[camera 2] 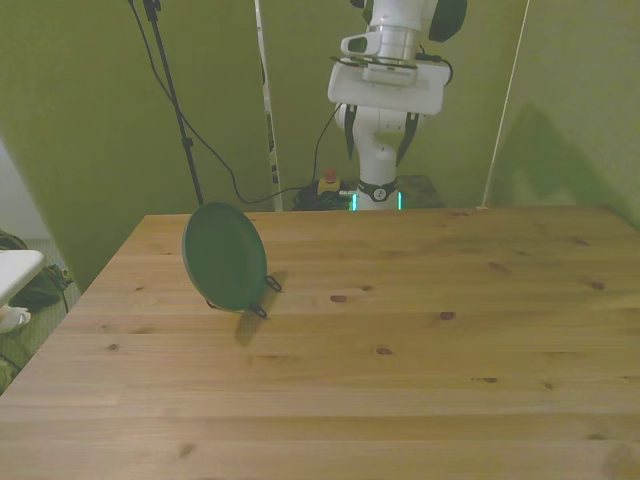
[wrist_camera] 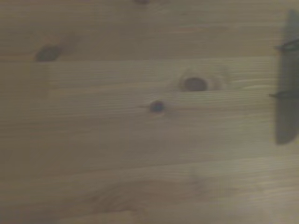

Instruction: Unload the plate

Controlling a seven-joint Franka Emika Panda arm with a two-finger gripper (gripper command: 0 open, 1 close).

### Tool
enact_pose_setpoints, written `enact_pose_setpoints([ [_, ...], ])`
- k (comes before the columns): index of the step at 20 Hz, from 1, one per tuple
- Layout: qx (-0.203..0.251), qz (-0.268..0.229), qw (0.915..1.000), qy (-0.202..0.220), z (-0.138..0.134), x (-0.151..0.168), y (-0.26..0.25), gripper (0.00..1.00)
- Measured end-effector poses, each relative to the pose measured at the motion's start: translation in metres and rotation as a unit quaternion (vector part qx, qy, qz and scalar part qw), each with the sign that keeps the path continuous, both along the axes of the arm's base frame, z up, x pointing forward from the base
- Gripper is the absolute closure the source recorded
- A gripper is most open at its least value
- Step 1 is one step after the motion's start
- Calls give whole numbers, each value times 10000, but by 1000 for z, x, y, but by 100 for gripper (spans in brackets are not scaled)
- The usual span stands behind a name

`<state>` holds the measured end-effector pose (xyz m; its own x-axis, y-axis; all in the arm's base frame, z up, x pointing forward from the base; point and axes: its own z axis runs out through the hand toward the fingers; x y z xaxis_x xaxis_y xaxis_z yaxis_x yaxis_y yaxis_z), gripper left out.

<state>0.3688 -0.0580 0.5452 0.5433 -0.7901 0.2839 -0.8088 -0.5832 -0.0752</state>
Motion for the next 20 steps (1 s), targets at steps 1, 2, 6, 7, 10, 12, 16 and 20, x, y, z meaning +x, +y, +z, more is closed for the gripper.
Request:
enact_pose_setpoints([
  [1, -53, -121, 9999, -66, 9, -4, -12, 0],
  [2, -74, -233, 9996, -123, 16, -6, -25, 0],
  [6, -162, -575, 9980, -226, 34, -14, -85, 0],
  [7, -211, -653, 9974, -234, 36, -14, -100, 0],
  [10, -282, -854, 9956, -262, 38, -8, -139, 0],
  [12, -313, -948, 9946, -277, 36, 0, -163, 0],
  [16, -341, -1037, 9936, -291, 29, 21, -198, 0],
  [20, -418, -831, 9952, -311, 31, 38, -198, 0],
])
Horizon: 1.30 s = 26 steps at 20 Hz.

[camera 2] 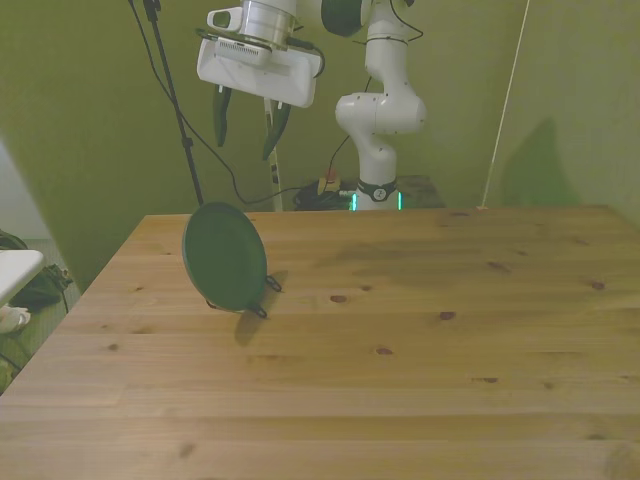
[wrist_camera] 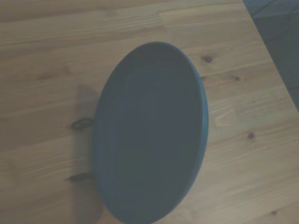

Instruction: Unload the plate

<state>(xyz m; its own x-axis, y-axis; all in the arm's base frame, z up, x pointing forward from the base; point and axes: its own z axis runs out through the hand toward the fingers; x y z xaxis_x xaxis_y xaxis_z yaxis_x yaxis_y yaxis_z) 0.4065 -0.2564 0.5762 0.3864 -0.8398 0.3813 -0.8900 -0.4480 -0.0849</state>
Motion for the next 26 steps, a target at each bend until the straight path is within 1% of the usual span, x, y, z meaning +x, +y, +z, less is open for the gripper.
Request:
enact_pose_setpoints([
  [2, 26, 51, 10000, 66, -10, 1, 5, 0],
  [5, 1, 40, 10000, -8, -19, 5, 1, 0],
  [11, -107, -255, 9995, -176, -27, 17, -42, 0],
  [16, -204, -388, 9989, -183, -43, 39, -75, 0],
  [21, -246, -327, 9991, -130, -61, 62, -81, 0],
  [26, -233, -333, 9992, -63, -69, 68, -85, 0],
])
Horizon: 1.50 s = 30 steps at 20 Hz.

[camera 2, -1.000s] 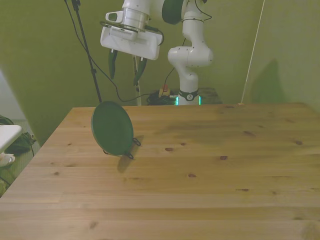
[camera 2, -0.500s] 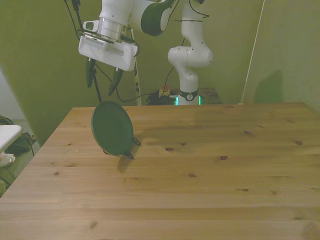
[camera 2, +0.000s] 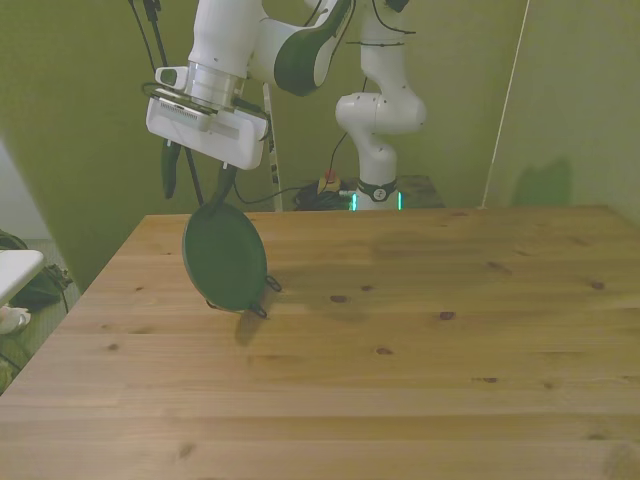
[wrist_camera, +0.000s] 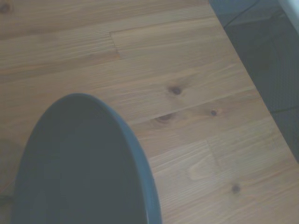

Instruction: Unload the plate

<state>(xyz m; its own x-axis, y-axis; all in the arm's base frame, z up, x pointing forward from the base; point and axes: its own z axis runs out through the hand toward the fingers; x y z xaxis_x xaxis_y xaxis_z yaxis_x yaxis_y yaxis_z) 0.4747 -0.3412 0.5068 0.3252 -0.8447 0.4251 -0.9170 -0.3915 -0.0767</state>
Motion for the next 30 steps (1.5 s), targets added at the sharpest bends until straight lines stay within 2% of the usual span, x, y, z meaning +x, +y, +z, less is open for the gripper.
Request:
enact_pose_setpoints([
  [2, 13, -23, 10000, 38, -5, 0, -3, 0],
  [3, 19, -30, 10000, 53, -6, 0, -4, 100],
  [30, 125, 28, 9995, 291, -16, 31, 21, 100],
])
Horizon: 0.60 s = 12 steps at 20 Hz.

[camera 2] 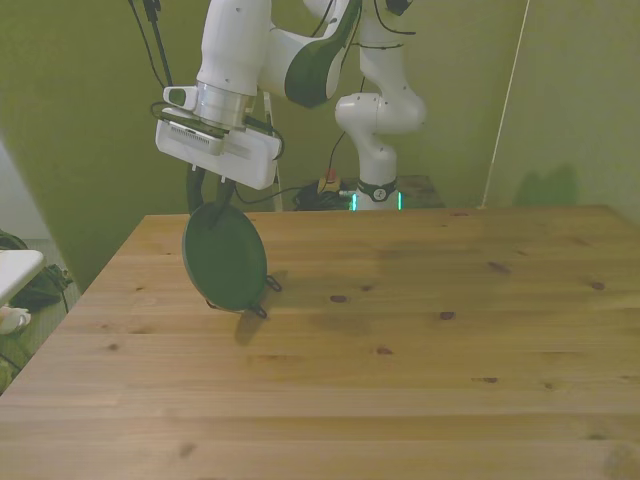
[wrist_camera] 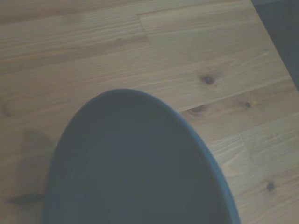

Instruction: Unload the plate

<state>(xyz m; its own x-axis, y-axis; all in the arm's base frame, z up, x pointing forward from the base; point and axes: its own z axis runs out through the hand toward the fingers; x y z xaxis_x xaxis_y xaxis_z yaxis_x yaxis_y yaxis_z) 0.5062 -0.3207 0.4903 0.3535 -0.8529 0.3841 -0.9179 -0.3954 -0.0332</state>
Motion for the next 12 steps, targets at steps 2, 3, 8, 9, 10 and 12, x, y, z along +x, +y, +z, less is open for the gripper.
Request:
enact_pose_setpoints([
  [2, 2, -15, 10000, 12, 1, 0, -1, 100],
  [3, 4, -25, 10000, 20, 3, 0, -2, 100],
  [8, -13, -49, 10000, 2, 10, 0, -4, 100],
  [9, -9, -53, 10000, 8, 11, -1, -3, 100],
  [10, -3, -59, 10000, 17, 12, -1, -3, 100],
  [12, -1, -63, 10000, 16, 14, -2, -3, 100],
])
